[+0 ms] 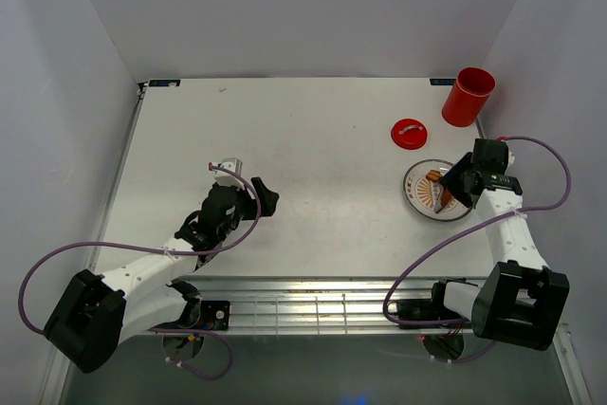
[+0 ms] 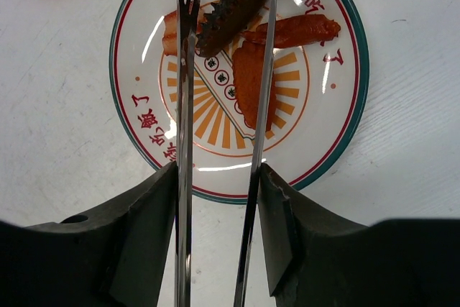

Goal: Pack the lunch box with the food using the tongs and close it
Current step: Pick up the fake food from the plate.

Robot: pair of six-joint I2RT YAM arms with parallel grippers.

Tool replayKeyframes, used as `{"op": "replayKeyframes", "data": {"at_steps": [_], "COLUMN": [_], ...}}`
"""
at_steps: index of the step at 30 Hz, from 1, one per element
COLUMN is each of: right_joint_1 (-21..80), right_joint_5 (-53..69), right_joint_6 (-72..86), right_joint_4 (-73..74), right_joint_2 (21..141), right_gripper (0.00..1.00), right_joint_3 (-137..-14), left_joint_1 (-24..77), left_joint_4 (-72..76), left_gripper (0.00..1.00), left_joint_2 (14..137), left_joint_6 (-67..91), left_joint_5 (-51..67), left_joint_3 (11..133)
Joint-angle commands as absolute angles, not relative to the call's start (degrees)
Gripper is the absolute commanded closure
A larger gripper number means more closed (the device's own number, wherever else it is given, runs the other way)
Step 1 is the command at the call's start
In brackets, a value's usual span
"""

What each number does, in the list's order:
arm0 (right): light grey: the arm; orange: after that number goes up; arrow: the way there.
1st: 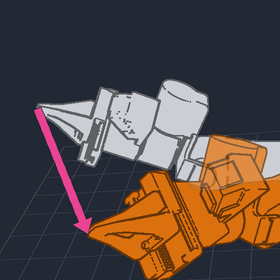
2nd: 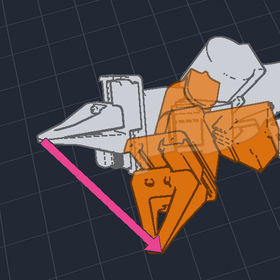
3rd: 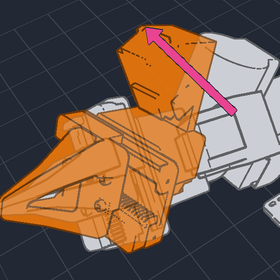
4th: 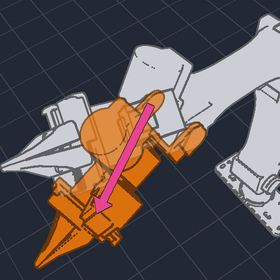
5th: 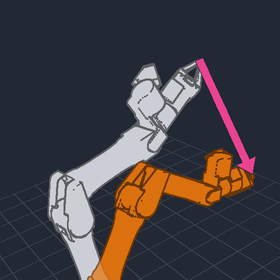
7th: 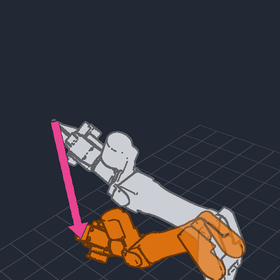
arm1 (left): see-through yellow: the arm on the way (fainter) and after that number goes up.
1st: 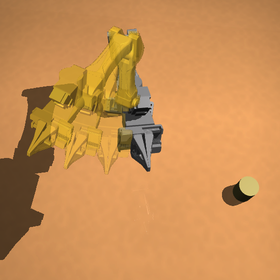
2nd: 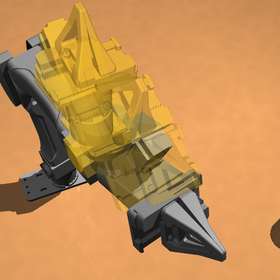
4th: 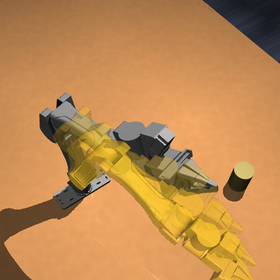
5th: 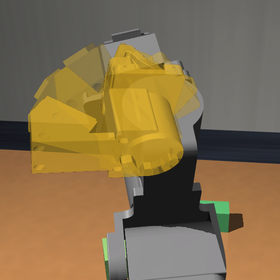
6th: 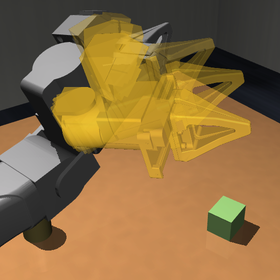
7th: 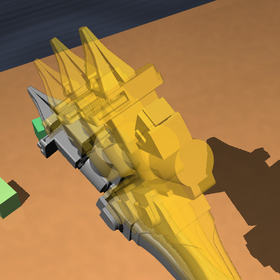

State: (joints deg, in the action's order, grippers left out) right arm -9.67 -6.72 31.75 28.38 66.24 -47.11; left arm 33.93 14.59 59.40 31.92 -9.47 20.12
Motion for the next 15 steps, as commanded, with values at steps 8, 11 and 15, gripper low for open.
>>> {"op": "replayKeyframes", "data": {"at_steps": [8, 11, 15], "right_joint_1": [-9.8, -9.8, -9.8], "right_joint_5": [-6.5, -6.7, -7.6], "right_joint_6": [32.7, 32.5, 32.0], "right_joint_4": [27.3, 28.4, 30.1], "right_joint_2": [67.5, 67.4, 68.2], "right_gripper": [0.48, 0.48, 0.48], "right_joint_3": [-48.6, -49.7, -51.8], "left_joint_1": [34.2, 34.2, 34.2], "left_joint_4": [15.0, 15.0, 15.0], "left_gripper": [0.03, 0.03, 0.03], "left_joint_2": [58.8, 58.5, 58.1], "left_joint_6": [31.6, 31.6, 31.5], "left_joint_5": [-10.0, -10.1, -10.0], "left_joint_3": [21.4, 21.4, 21.1]}}
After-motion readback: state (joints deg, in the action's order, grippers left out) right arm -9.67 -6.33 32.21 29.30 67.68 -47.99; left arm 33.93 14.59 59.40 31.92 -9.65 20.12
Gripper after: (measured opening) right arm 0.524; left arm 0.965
